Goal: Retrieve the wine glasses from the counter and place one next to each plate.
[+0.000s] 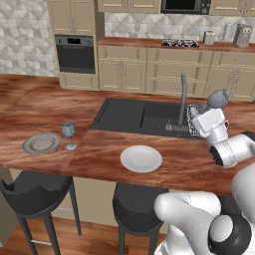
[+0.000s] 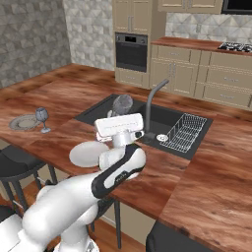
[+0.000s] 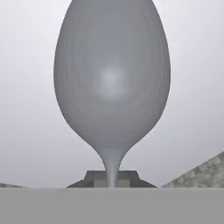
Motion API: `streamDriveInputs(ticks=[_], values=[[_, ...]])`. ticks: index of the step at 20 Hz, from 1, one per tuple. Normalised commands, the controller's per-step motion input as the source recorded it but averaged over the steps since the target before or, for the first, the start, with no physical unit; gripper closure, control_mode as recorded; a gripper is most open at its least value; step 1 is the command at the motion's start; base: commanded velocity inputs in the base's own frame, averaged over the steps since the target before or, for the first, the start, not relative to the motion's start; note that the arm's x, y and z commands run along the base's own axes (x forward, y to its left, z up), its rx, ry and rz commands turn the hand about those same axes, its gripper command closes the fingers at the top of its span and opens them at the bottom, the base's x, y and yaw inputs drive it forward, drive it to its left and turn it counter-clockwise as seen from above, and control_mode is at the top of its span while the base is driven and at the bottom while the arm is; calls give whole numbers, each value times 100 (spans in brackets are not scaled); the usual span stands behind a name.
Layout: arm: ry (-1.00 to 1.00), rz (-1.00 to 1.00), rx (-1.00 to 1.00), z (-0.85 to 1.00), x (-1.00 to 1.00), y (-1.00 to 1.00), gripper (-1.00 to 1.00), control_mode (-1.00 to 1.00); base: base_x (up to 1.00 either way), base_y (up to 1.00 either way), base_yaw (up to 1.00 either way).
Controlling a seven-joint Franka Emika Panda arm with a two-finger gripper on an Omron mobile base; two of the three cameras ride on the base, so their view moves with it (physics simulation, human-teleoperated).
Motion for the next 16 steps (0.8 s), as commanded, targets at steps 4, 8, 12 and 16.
streamDriveInputs(ticks=[4, 8, 12, 16], values=[[41, -18, -19, 11, 0, 0, 100, -100, 0, 0, 0], [13, 1, -3, 0, 0, 0, 100, -100, 0, 0, 0], [0, 9, 2, 0, 0, -4, 100, -100, 0, 0, 0], [-9, 11, -1, -2, 0, -1, 100, -100, 0, 0, 0]])
